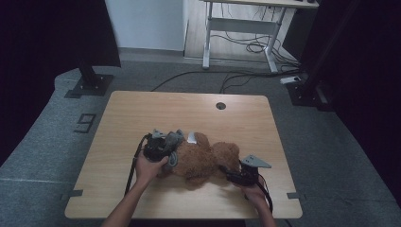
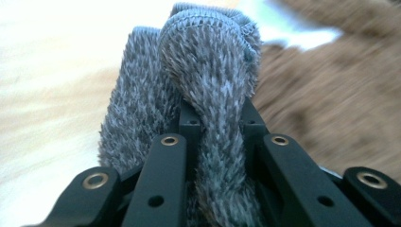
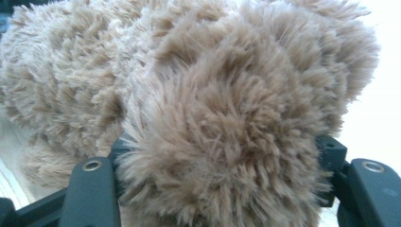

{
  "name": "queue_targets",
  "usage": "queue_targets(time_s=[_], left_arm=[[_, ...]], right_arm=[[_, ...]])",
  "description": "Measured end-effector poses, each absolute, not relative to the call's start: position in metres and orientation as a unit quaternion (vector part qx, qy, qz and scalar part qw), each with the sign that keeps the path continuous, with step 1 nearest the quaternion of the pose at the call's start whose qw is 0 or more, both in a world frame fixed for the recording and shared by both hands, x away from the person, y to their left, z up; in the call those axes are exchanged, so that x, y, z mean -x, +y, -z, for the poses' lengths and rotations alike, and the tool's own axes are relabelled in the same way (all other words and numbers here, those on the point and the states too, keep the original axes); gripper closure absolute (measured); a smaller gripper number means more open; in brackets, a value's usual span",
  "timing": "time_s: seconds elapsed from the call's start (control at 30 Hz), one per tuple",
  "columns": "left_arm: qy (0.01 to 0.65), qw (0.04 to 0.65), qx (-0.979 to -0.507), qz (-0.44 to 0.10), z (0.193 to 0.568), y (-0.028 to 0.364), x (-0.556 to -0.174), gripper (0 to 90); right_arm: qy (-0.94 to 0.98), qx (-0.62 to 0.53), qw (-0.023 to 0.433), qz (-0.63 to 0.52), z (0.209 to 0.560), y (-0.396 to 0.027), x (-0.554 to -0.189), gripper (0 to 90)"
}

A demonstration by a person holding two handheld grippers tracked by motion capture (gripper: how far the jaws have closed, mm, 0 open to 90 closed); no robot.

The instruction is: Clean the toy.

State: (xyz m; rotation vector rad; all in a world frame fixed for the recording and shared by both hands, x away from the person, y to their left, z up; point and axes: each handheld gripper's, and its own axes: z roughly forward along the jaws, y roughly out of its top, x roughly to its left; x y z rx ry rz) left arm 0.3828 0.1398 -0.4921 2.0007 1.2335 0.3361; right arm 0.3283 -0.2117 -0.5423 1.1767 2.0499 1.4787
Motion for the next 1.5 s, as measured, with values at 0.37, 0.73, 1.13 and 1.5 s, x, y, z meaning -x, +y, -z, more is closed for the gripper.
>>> queue_targets(time_s=[0.37,0.73,1.13,1.5], left_arm=[[0.494,0.385,-0.773,-0.104,0.487,0.158,-0.38,76.8],[0.499,0.398,-0.769,-0.043,0.497,0.134,-0.368,77.0],[0.51,0.46,-0.727,0.0,0.495,0.143,-0.389,78.6],[0.529,0.462,-0.711,-0.019,0.497,0.152,-0.417,78.4]], right_arm=[[0.724,-0.414,0.182,-0.521,0.543,-0.212,-0.328,33.9],[0.722,-0.415,0.182,-0.522,0.541,-0.208,-0.326,38.6],[0.718,-0.382,0.209,-0.544,0.528,-0.195,-0.329,46.6],[0.729,-0.331,0.278,-0.53,0.522,-0.179,-0.369,44.9]])
